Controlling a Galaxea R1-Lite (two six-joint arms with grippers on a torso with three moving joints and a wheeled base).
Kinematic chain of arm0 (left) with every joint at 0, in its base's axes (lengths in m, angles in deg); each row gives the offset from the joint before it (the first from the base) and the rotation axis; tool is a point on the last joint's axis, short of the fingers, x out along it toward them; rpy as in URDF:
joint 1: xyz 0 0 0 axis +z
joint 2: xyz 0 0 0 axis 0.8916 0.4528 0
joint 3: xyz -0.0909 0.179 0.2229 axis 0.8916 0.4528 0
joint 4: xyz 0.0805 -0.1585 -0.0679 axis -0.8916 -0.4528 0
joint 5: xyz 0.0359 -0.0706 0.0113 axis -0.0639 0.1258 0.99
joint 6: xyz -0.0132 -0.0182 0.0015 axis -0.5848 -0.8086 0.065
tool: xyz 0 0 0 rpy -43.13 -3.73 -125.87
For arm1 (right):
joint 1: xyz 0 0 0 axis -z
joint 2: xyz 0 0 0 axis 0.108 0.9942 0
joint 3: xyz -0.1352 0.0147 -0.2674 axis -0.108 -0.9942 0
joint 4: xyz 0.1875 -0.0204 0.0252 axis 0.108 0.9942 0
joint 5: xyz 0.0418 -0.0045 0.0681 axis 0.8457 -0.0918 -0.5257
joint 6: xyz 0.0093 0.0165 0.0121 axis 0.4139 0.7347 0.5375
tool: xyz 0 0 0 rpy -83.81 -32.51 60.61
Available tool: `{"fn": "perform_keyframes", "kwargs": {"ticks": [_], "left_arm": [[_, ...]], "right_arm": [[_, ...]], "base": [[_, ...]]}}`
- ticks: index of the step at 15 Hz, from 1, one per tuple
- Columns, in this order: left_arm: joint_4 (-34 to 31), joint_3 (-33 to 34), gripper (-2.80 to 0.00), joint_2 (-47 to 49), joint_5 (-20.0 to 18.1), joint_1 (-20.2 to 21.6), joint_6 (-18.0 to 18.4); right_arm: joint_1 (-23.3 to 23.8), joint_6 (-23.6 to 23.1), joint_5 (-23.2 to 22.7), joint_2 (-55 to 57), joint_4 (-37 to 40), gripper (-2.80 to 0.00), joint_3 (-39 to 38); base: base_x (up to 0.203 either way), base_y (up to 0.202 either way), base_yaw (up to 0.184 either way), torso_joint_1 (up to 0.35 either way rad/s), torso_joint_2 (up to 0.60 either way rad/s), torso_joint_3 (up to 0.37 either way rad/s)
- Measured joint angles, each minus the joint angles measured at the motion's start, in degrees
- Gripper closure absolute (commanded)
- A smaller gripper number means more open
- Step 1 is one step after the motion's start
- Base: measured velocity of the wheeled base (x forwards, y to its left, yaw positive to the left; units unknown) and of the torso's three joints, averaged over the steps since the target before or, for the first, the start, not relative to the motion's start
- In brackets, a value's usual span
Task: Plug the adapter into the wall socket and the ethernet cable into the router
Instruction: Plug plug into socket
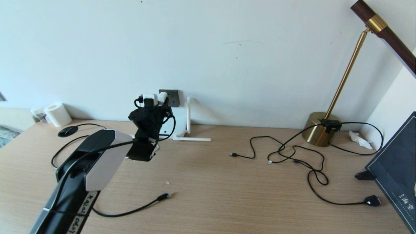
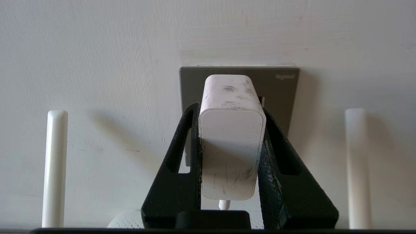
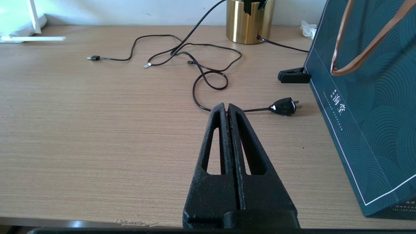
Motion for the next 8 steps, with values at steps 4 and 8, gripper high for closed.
{"fn": "perform_keyframes", "kwargs": {"ticks": [4, 8], "left_arm": [[4.24, 18.54, 0.00, -7.66, 0.06, -2.32, 0.08], [8.60, 42.69, 0.00, -21.09, 2.91, -6.97, 1.71]], "right_arm": [[0.00, 0.02, 0.00, 0.00, -0.02, 0.00, 0.00], [0.00, 0.02, 0.00, 0.00, -0.05, 0.00, 0.00]], "base": [[0.000, 0.000, 0.000, 0.000, 0.00, 0.000], [0.000, 0.000, 0.000, 0.000, 0.00, 0.000]]}}
